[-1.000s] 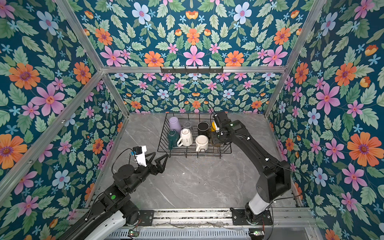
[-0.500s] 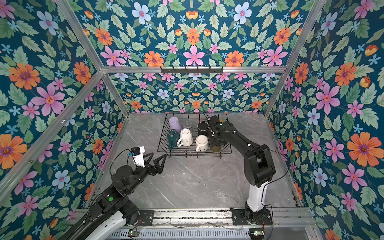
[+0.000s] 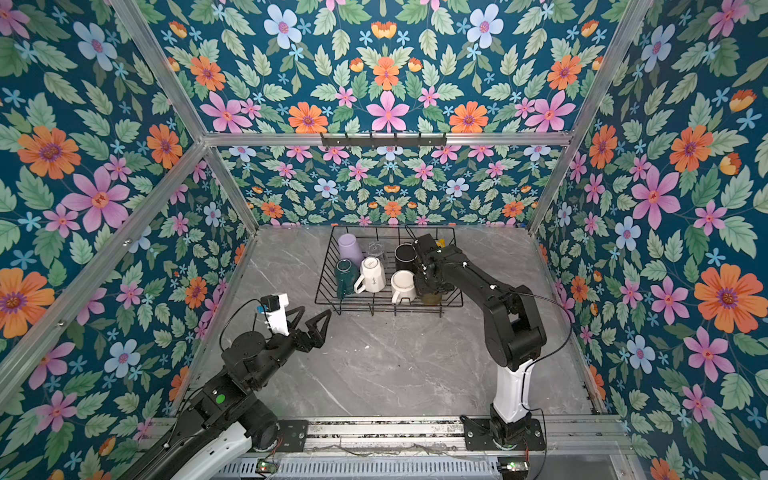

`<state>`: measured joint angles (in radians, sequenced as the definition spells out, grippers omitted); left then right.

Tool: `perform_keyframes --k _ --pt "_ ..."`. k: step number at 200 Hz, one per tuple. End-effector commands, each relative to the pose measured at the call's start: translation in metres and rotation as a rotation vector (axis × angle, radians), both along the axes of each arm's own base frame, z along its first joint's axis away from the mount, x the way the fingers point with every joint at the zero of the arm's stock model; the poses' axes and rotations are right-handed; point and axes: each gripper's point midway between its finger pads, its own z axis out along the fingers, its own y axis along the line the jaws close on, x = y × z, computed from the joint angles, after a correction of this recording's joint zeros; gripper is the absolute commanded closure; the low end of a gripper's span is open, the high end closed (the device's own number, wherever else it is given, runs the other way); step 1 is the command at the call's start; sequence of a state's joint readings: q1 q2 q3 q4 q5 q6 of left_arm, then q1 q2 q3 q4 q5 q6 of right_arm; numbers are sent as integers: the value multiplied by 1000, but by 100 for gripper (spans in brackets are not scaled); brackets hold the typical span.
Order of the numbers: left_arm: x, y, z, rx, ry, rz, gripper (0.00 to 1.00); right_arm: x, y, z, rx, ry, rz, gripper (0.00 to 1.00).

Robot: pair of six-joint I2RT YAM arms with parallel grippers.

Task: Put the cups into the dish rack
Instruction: 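Carry the tumbler over the rack and lower it upside down with the right gripper, then open the right gripper and lift it away from the tumbler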

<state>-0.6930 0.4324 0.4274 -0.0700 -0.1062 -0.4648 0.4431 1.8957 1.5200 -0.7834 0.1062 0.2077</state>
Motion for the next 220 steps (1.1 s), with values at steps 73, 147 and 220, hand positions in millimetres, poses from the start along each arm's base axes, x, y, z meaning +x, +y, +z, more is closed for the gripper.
perform_keyframes --k 73,147,220 --pt "10 15 40 27 -131 96 0 -8 -2 66 104 -165 -26 10" --pt "48 57 60 213 -287 444 0 -44 -46 141 322 -524 -88 1" --pt "113 132 10 251 -200 657 0 -59 -129 96 216 -713 -297 1"
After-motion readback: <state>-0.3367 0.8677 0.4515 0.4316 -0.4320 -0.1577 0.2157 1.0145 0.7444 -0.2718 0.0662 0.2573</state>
